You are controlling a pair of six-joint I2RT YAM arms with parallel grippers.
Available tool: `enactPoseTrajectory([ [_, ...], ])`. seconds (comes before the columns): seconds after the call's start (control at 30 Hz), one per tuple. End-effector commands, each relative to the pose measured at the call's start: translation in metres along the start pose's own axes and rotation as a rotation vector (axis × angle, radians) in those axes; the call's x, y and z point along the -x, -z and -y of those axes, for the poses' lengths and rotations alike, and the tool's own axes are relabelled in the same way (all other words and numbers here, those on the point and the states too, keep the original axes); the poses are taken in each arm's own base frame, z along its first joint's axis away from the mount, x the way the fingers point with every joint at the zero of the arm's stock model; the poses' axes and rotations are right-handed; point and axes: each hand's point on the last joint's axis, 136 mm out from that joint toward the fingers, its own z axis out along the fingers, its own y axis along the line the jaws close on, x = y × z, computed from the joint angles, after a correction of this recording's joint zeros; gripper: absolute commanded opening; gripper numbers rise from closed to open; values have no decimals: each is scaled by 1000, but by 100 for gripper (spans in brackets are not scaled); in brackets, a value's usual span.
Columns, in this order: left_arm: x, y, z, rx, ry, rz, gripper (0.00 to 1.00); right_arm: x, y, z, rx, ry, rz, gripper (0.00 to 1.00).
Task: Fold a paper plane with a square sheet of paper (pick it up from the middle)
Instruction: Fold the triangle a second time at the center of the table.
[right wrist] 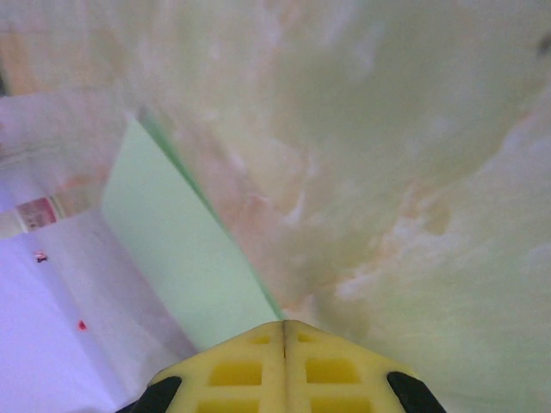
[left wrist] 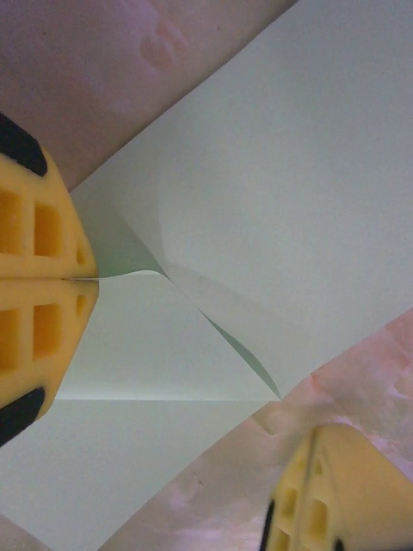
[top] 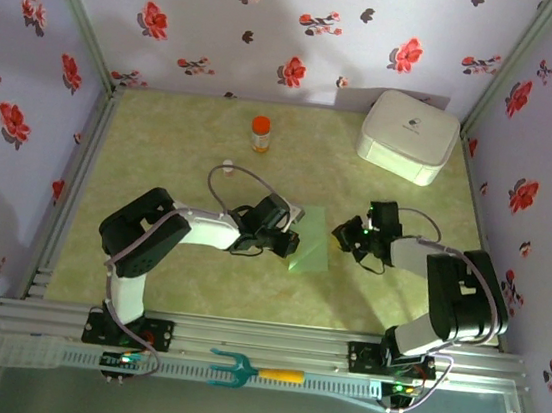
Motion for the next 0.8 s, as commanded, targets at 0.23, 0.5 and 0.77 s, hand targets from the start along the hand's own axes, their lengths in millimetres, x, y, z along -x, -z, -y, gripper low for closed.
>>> enactPoseTrajectory([
  [0.23, -21, -8, -12, 35, 14, -86, 5, -44, -2, -31, 44, 172, -151, 0],
  [0.5, -21, -10, -12, 36, 19, -89, 5, -67, -19, -23, 43, 180, -222, 0],
  [0.77, -21, -10, -11, 31, 15, -90, 6, -72, -30, -2, -2, 169, -256, 0],
])
